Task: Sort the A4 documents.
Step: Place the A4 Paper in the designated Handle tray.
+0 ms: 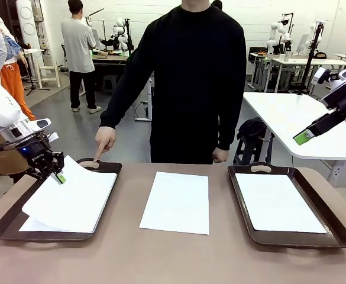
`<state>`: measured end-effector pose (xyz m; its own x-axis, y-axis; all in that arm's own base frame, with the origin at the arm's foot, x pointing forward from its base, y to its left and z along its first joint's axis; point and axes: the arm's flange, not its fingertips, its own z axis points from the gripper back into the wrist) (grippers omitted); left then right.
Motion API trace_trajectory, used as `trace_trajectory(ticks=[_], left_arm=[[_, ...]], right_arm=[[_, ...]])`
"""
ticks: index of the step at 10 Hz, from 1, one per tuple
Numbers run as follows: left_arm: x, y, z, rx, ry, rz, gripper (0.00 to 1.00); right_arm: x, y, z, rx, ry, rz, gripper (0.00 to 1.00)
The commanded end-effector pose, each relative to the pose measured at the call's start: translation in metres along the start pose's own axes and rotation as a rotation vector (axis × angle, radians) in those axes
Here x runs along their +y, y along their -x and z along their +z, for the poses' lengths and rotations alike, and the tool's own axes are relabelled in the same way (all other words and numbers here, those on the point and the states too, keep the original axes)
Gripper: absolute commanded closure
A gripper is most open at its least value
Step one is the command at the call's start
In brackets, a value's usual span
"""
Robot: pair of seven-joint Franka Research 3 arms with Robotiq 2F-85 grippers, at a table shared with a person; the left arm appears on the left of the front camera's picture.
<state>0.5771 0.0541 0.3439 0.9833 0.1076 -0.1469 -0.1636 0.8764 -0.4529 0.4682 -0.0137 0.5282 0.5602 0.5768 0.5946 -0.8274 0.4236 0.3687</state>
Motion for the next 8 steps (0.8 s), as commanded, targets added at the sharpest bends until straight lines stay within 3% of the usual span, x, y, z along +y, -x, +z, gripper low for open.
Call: trace_trajectory(ticks=[1,2,3,4,5,6,7,8], left_arm=[[0.0022,-0.0047,0.0076,0.013,-0.043,-0.006,0.60],[0.0028,-0.0051,0.0076,0.012,-0.056,-0.008,0.67],[0.0030,-0.0055,0.0081,0.010,-0.066,-0.008,0.41],[0.0029,-0.0037,0.0089,0.008,-0.086,0.001,0.48],[0.0023,-0.0025,0.0116,0.003,-0.107,0.011,0.21],[0.0021,-0.0003,0.0134,0.001,-0.119,0.016,0.28],[0.0014,0.0008,0.0159,-0.003,-0.124,0.016,0.02],[0.0010,0.0027,0.0168,-0.003,-0.130,0.022,0.09]], right_arm=[[-0.0004,-0.0008,-0.0007,0.000,0.004,0.001,0.00],[-0.0004,-0.0008,-0.0007,0.000,0.004,0.001,0.00],[-0.0004,-0.0008,-0.0007,0.000,0.004,0.001,0.00],[-0.0004,-0.0008,-0.0007,0.000,0.004,0.001,0.00],[-0.0004,-0.0008,-0.0007,0.000,0.004,0.001,0.00],[-0.0004,-0.0008,-0.0007,0.000,0.004,0.001,0.00],[-0.0004,-0.0008,-0.0007,0.000,0.004,0.001,0.00],[-0.0004,-0.0008,-0.0007,0.000,0.004,0.001,0.00]])
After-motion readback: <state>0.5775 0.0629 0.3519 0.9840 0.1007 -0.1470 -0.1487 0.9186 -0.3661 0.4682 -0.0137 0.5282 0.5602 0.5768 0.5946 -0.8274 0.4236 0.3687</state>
